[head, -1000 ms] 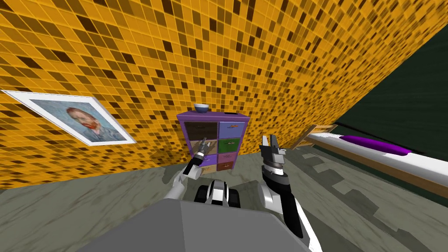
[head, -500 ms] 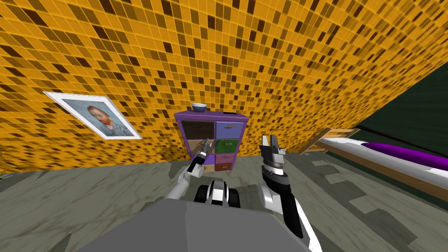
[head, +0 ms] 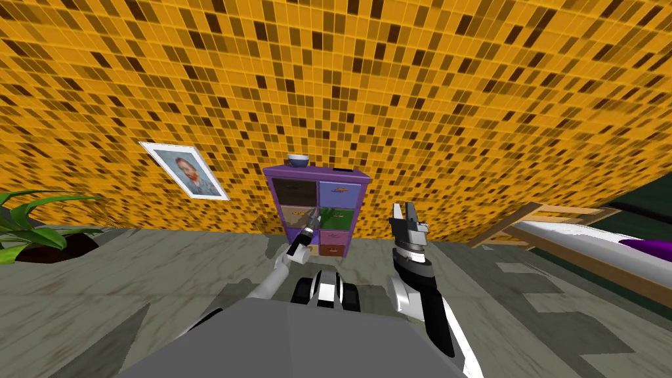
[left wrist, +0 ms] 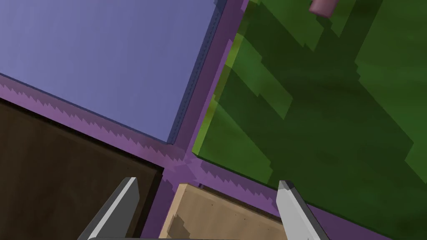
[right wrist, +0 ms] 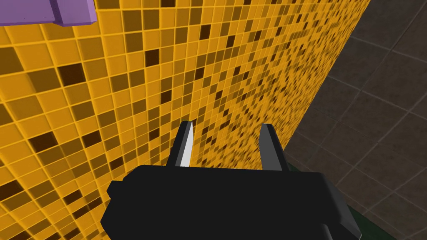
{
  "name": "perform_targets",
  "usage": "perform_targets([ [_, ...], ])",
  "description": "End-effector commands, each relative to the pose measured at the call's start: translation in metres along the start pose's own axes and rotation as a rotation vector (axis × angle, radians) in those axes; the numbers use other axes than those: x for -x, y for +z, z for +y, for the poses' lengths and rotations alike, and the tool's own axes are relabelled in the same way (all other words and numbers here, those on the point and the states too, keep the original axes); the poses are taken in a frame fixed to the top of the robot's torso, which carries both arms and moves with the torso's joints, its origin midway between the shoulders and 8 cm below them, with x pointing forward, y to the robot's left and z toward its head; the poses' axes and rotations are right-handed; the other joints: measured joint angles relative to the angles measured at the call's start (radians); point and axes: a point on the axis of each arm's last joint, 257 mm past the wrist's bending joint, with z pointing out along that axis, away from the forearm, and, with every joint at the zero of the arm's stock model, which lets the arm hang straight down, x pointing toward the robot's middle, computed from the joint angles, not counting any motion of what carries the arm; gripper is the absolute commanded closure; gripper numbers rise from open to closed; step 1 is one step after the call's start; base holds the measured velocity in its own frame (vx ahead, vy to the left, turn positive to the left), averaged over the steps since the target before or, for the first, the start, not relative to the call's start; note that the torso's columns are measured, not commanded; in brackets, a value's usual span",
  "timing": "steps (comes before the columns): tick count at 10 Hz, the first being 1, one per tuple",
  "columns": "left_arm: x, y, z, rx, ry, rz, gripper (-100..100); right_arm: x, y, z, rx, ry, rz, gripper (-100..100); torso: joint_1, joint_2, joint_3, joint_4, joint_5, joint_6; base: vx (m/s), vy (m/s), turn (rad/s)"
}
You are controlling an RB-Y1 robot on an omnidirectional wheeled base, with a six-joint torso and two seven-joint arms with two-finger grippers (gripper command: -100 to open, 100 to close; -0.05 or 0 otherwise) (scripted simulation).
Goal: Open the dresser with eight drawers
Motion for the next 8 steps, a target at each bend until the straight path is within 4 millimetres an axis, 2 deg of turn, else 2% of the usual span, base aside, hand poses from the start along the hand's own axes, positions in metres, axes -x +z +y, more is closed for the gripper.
perform_targets([
  [1, -0.007, 0.008, 0.019, 0.035, -0.005, 0.006, -100, 0.0, 0.0, 0.0, 0.0, 0.0, 0.0, 0, -0.003, 0.001, 0.001, 0.0, -0.001, 0.0, -0.021, -0.283, 0.209],
  [3, -0.011, 0.013, 0.032, 0.059, -0.007, 0.008, -100, 0.0, 0.0, 0.0, 0.0, 0.0, 0.0, 0, 0.007, 0.0, 0.0, 0.0, 0.002, 0.0, 0.004, -0.194, 0.188],
  [5, -0.013, 0.014, 0.039, 0.073, -0.007, 0.008, -100, 0.0, 0.0, 0.0, 0.0, 0.0, 0.0, 0, 0.009, 0.0, 0.0, 0.0, 0.003, 0.0, -0.007, -0.087, 0.09],
  [8, -0.021, 0.018, 0.05, 0.093, -0.015, 0.013, -100, 0.0, 0.0, 0.0, 0.0, 0.0, 0.0, 0, -0.001, 0.001, 0.001, 0.0, 0.0, 0.0, -0.019, -0.134, 0.136],
])
